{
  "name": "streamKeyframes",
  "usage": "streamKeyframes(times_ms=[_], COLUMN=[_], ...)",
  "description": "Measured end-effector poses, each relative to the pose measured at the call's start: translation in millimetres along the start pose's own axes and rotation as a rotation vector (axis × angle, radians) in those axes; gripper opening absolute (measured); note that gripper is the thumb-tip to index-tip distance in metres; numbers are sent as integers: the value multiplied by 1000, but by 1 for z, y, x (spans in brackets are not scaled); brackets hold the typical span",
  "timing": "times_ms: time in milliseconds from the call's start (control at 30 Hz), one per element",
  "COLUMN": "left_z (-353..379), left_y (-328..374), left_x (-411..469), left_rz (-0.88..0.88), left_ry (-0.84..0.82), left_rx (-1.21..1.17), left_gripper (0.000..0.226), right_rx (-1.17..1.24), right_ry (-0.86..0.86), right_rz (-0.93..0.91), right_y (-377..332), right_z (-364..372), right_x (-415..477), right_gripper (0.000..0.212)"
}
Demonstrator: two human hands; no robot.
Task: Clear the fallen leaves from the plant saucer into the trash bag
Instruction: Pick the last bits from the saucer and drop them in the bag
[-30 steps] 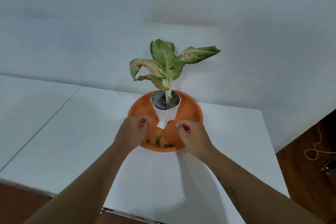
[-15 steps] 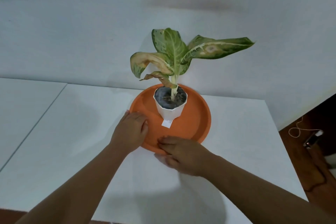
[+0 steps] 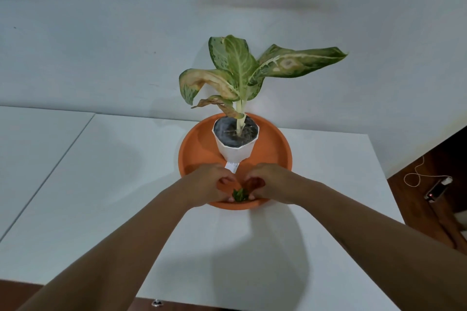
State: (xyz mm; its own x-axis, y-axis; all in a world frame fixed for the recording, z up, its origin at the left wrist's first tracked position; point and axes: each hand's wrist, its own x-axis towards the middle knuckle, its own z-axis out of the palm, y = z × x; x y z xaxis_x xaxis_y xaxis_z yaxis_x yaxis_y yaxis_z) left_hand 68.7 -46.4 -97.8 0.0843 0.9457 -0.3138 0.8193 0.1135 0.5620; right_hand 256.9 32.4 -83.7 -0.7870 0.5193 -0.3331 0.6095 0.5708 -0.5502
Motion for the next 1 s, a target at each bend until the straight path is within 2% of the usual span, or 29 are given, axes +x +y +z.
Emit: streamKeyframes(times_ms=[267,467,567,633,800,1000], left_z=[14,14,15,14,11,16], left_y=[-5,3,6,5,2,11], left_x=[4,8,8,7,8,15], left_rz=[53,59,50,21,-30,-6], left_ry=[121,118,120,129,122,77], left_rx=[-48,-2,3,-31,-145,-84], left_gripper=[19,12,11,10,14,21], right_rx=[-11,-32,-48,-45,-81,-107], right_ry=[75,83,68,74,141,219], right_rz=[-40,-47,-39,-16,91,97], right_y=[1,3,1,2,14,20], right_z=[15,21,20,20,12,9], right_x=[6,9,9,9,5,0], right_gripper=[19,8,13,6,11,9])
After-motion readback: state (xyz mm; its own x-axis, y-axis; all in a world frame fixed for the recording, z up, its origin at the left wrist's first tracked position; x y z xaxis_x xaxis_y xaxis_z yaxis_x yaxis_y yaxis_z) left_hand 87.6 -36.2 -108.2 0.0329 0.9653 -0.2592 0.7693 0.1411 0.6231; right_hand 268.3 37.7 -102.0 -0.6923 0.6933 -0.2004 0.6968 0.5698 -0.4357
